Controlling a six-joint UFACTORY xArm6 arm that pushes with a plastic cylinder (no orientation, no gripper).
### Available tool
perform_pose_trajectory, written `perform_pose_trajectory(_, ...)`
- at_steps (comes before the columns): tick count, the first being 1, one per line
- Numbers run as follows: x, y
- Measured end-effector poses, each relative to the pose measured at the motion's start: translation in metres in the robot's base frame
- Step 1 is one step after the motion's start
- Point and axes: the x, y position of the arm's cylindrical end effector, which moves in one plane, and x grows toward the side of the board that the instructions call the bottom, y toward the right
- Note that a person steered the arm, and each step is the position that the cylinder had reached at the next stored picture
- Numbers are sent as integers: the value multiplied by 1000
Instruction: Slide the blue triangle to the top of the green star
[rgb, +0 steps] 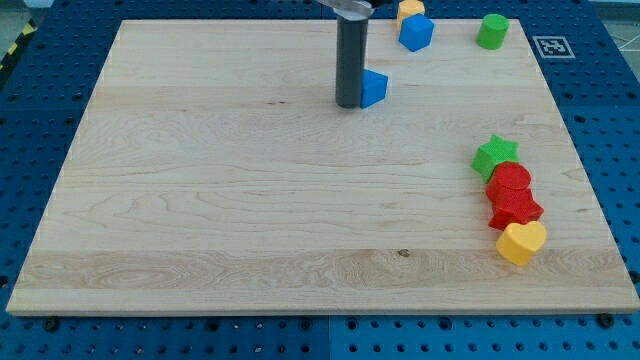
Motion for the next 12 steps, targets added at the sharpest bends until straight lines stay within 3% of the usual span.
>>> perform_pose_trajectory(1,1,22)
perform_pose_trajectory(3,-47,-10)
perform_pose_trajectory(4,-74,3)
perform_pose_trajectory(5,-64,45)
perform_pose_trajectory(6,-42,36)
perform_pose_trajectory(8,-47,-20)
perform_pose_trajectory(9,-40,-12)
perform_pose_trajectory(12,-8,87)
